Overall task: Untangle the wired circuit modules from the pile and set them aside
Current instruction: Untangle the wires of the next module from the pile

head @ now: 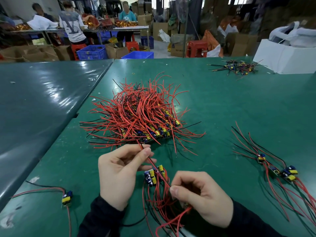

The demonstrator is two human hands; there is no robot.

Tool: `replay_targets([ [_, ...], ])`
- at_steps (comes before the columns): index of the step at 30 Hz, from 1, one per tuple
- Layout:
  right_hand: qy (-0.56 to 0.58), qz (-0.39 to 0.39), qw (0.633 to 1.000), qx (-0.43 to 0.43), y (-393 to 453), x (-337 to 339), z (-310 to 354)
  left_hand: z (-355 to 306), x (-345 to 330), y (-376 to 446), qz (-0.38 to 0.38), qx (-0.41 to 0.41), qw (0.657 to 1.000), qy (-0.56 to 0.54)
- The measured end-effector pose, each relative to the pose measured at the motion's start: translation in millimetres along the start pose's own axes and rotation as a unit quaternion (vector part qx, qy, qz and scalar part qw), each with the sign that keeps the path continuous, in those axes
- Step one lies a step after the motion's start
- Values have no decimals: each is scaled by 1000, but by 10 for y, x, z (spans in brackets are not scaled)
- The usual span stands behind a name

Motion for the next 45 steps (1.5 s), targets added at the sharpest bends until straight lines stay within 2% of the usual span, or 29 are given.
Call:
replay_targets([
  [2,4,10,1000,-2,-3,-17,0,7,9,11,5,-18,1000,13],
  [5,-6,16,1000,-9,-2,-22,-9,-45,-18,-14,-1,-93,990,106],
  [10,6,16,1000,-18,-2,-2,-12,-3,43,32,1,-39,999,24],
  [14,2,26,999,-23,4,-21,-25,-77,10,-13,3,-96,992,78],
  [23,22,53,998,-20,-2,-35,-15,-82,72,21,-30,-61,998,8],
  [26,1,94,995,-23,-40,-96,-42,-39,250,137,-94,-16,994,-59],
  [28,-9,85,996,-12,-41,-132,-47,2,303,179,-113,18,988,-102],
  [31,-2,-38,999,27,-1,-17,-27,30,165,156,-55,54,981,-178],
  [33,28,-125,991,33,14,133,-21,13,75,128,-6,78,963,-257],
  [35,71,-170,983,7,19,229,-52,5,33,120,28,109,941,-320],
  [37,88,-180,979,-16,21,246,-82,35,-36,82,50,148,927,-340],
  [39,94,-170,981,-17,20,212,-88,99,-145,-9,81,162,934,-309],
  [42,95,-145,985,15,21,157,-51,182,-313,-167,124,135,974,-132],
  [45,48,-141,986,68,22,137,-7,282,-446,-313,156,164,971,-71],
])
Point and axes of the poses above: each hand's wrist, its own y-axis towards the middle knuckle, its own x-axis out of the back of the hand, z = x × y, the point moved 5 cm from there along y, towards the middle knuckle, and after that the axes turned 3 degrees about y, right-handed, at the moved point
